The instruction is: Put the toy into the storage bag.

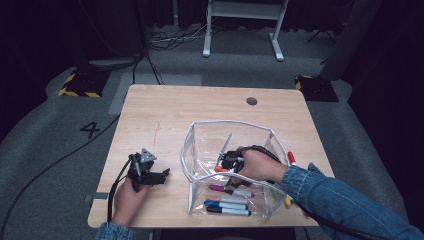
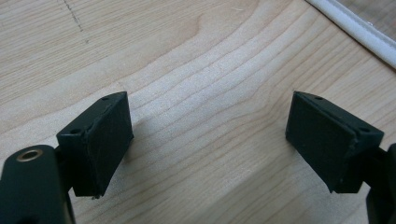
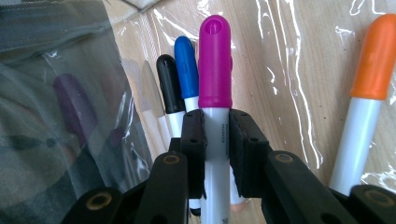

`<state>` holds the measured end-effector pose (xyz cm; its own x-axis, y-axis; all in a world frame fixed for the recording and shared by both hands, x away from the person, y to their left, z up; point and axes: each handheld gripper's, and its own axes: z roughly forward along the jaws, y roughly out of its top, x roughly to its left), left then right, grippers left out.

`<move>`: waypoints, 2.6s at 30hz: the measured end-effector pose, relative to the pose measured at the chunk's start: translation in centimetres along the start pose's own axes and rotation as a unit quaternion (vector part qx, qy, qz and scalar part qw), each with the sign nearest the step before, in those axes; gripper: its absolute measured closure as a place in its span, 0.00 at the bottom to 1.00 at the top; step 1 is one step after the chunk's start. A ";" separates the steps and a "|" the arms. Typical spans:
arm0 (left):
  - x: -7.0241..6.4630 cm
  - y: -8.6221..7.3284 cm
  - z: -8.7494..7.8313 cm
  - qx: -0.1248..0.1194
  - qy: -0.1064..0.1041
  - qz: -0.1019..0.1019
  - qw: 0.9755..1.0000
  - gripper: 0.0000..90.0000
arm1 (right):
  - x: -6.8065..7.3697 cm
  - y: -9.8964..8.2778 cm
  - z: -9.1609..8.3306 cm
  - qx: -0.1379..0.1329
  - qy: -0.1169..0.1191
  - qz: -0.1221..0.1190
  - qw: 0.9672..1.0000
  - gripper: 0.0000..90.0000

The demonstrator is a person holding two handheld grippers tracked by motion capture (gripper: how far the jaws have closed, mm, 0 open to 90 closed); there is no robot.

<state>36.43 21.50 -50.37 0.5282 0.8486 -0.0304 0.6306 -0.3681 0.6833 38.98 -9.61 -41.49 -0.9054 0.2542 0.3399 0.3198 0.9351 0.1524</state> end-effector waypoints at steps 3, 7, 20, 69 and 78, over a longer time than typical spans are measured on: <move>0.0 0.0 0.0 0.000 0.000 0.000 1.000 0.17 | -0.1 0.0 0.3 -0.004 0.003 -0.010 1.000 0.77; 0.0 0.0 0.0 0.000 0.000 0.002 1.000 0.17 | -0.3 -0.2 0.6 -0.031 -0.010 -0.033 0.999 0.60; 0.0 0.1 0.0 0.001 -0.002 0.002 1.000 0.17 | 0.2 -0.4 -6.1 -0.171 -0.097 -0.009 0.980 0.52; 0.0 0.1 0.0 0.002 -0.002 0.003 1.000 0.17 | -8.9 -24.1 -7.5 -0.288 -0.211 0.289 0.888 0.59; 0.0 0.1 0.0 0.002 -0.002 0.002 1.000 0.17 | -10.7 -23.9 -3.8 -0.229 -0.221 0.310 0.896 0.68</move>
<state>36.51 21.50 -50.35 0.5336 0.8452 -0.0300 0.6298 -0.3735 0.6811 42.12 -35.58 -45.24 -0.5044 0.8570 0.1057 0.7887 0.4075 0.4603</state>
